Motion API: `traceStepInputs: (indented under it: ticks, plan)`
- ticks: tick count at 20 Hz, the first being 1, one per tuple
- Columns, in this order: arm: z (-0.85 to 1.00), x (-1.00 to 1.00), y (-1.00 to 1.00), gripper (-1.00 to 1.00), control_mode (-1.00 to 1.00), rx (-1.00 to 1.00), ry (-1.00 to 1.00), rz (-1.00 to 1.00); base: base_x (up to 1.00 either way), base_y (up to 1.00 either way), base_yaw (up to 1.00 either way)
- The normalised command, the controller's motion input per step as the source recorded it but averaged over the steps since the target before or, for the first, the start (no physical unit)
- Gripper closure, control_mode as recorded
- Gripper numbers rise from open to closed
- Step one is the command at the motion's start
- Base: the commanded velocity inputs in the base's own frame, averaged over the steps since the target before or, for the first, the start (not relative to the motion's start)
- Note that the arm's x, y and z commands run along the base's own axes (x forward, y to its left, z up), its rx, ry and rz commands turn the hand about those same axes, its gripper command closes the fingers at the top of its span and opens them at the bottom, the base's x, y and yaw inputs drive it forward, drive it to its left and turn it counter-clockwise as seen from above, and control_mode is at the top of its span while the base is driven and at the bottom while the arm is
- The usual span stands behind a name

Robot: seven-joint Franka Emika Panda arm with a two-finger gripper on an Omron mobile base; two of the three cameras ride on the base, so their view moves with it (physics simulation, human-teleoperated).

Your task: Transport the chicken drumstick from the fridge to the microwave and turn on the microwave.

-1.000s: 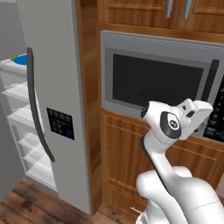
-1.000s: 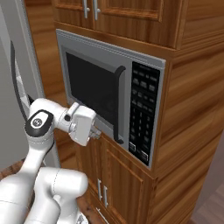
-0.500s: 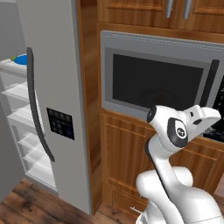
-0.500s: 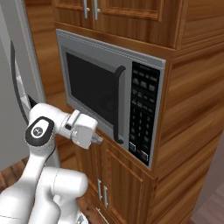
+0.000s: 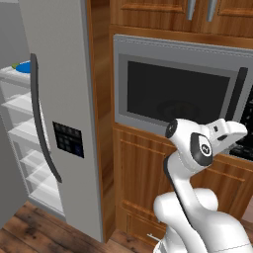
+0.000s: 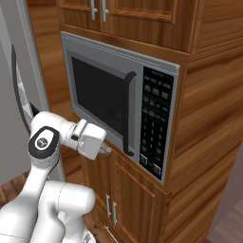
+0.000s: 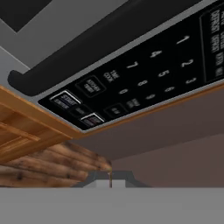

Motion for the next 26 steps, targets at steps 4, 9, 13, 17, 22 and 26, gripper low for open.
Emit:
traceStepInputs:
  ticks: [4,9,13,17,22,26]
  plan:
    - [-0.14,0.0,0.0,1.0,-1.0,0.0,0.0,0.22,0.0,0.0,0.0]
    - [-0.19,-0.02,-0.05,1.0,-1.0,0.0,0.0,0.27,0.0,0.0,0.0]
    - [-0.25,-0.1,-0.15,1.0,-1.0,0.0,0.0,0.24,0.0,0.0,0.0]
    - [-0.3,-0.17,-0.2,1.0,-1.0,0.02,0.0,0.23,0.0,0.0,0.0]
    - [-0.34,-0.4,-0.22,1.0,-1.0,0.01,-0.01,0.13,0.0,0.0,0.0]
    - [-0.35,-0.49,-0.14,1.0,-1.0,0.0,-0.07,0.06,0.0,0.0,0.0]
